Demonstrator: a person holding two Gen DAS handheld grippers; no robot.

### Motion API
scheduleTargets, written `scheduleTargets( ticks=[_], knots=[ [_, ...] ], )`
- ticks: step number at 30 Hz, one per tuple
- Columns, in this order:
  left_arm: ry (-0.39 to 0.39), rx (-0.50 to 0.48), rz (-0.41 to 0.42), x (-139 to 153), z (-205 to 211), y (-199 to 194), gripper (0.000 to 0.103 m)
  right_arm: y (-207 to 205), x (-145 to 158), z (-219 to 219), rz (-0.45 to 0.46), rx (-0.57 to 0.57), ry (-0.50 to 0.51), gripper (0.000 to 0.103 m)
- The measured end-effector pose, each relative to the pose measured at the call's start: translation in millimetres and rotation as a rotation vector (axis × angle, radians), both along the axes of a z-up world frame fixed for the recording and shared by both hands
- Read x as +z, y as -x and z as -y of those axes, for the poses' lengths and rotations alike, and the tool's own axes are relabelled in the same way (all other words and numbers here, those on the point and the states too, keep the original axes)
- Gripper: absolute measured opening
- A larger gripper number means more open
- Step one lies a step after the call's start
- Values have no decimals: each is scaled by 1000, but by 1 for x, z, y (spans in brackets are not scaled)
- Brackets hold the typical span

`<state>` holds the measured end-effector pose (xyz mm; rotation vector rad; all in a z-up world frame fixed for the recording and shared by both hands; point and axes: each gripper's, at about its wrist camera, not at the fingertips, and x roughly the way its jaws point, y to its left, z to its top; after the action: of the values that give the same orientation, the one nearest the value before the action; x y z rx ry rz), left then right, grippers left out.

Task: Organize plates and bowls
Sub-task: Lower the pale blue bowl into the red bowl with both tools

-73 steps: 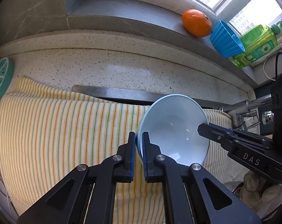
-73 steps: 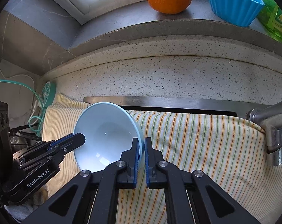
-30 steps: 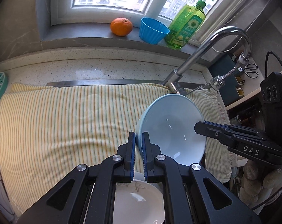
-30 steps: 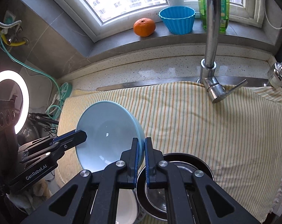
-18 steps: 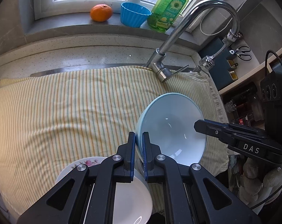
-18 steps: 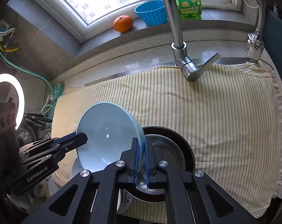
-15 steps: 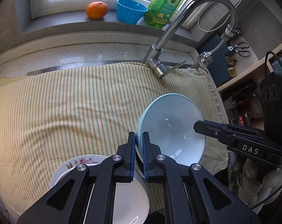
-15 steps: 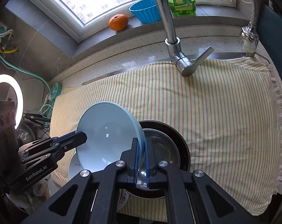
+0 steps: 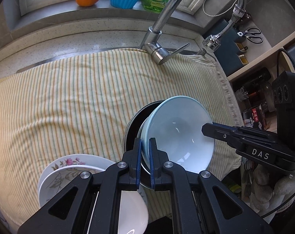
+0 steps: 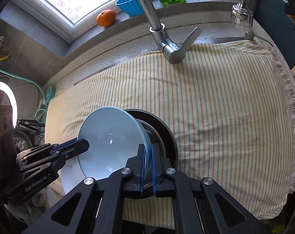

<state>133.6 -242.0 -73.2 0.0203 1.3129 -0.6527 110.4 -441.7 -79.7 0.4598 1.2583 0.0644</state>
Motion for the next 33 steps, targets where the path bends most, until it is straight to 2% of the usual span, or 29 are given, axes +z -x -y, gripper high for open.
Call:
scheduleTargets(
  ticks=[14, 23, 28, 31, 33],
  knots=[
    [-45, -24, -27, -20, 11, 5, 6, 4, -19, 2, -38, 2, 10, 6],
    [-60, -37, -4, -19, 13, 7, 7, 2, -16, -3, -13, 25, 33, 8],
    [-42, -31, 66, -2, 0, 11, 12, 11, -2, 1, 54, 19, 41, 10],
    [-25, 4, 134, 13, -14, 14, 15, 19, 7, 3, 100, 14, 63, 12],
    [-17, 28, 190, 21, -24, 19, 30, 28, 12, 1, 142, 10, 99, 15]
  ],
)
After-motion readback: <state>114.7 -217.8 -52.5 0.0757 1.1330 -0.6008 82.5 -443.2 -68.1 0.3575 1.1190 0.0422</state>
